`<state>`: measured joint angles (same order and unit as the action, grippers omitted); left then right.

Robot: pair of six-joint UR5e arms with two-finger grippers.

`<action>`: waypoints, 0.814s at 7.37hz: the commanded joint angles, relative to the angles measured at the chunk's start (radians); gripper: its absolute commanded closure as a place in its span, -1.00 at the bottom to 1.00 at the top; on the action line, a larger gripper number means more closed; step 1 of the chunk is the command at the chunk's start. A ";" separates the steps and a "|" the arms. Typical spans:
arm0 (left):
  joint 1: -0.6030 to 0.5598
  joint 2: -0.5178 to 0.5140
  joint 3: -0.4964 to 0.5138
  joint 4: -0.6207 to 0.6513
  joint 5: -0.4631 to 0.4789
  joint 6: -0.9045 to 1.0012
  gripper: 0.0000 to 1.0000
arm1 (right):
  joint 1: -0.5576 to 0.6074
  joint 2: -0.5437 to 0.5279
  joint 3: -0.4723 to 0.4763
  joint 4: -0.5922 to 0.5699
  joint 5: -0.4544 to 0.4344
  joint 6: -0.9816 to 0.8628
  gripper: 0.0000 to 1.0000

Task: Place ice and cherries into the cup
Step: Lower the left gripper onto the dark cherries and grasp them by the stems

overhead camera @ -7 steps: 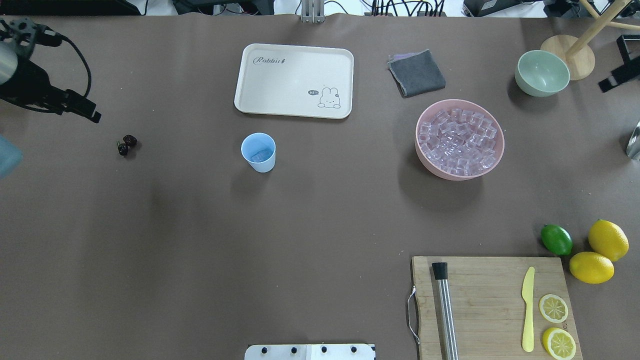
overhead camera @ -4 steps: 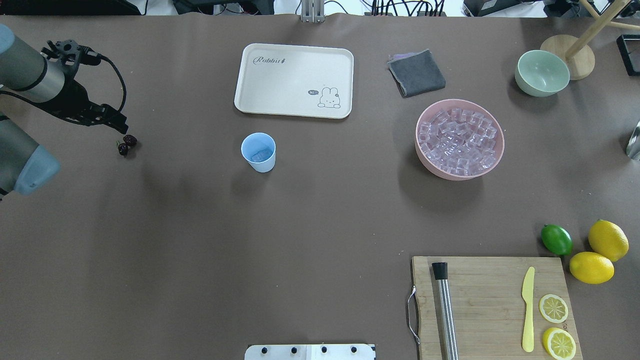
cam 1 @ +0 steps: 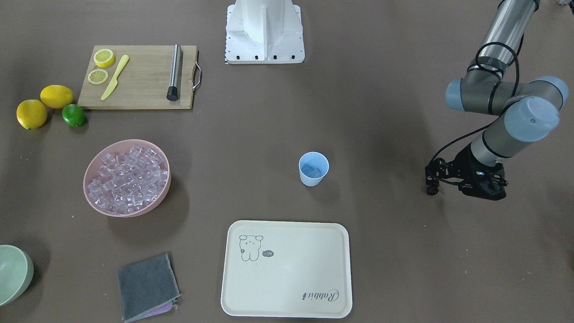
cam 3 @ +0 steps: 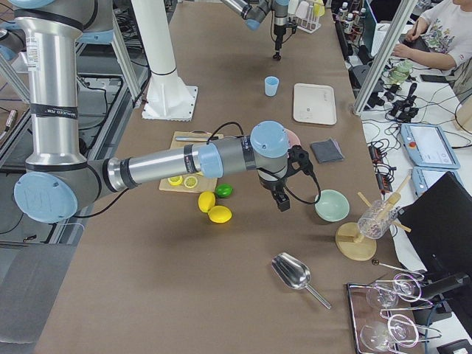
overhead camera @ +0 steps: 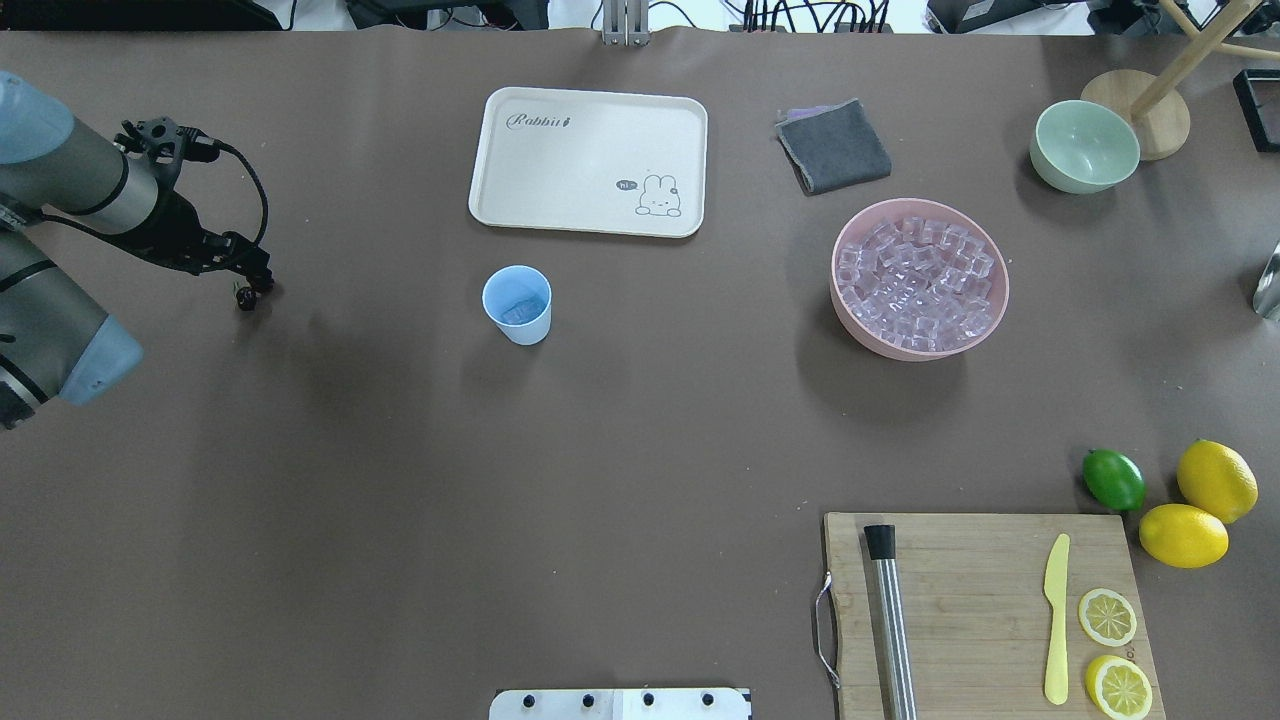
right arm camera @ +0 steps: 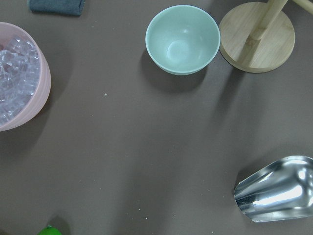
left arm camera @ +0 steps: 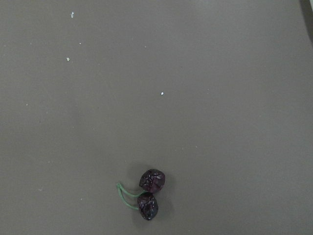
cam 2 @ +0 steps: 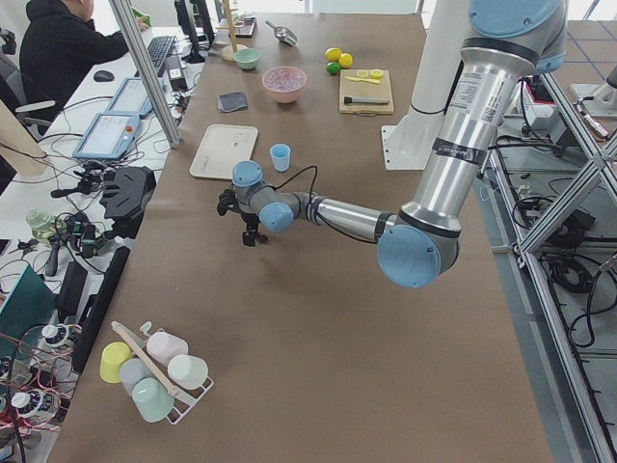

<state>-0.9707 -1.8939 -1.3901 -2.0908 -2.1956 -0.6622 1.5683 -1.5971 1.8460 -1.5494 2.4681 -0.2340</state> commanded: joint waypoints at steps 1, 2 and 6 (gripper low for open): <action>0.030 -0.002 0.006 -0.005 0.051 -0.020 -0.93 | 0.001 0.000 0.001 0.002 -0.001 -0.001 -0.97; 0.049 -0.016 0.011 0.003 0.074 -0.022 -0.89 | 0.001 -0.001 -0.001 -0.001 -0.003 -0.001 -0.96; 0.046 -0.016 0.013 -0.003 0.074 -0.043 -0.32 | -0.048 -0.021 -0.016 -0.130 -0.136 0.001 -0.93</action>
<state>-0.9242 -1.9095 -1.3777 -2.0945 -2.1220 -0.7032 1.5560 -1.6253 1.8259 -1.6097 2.3954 -0.2335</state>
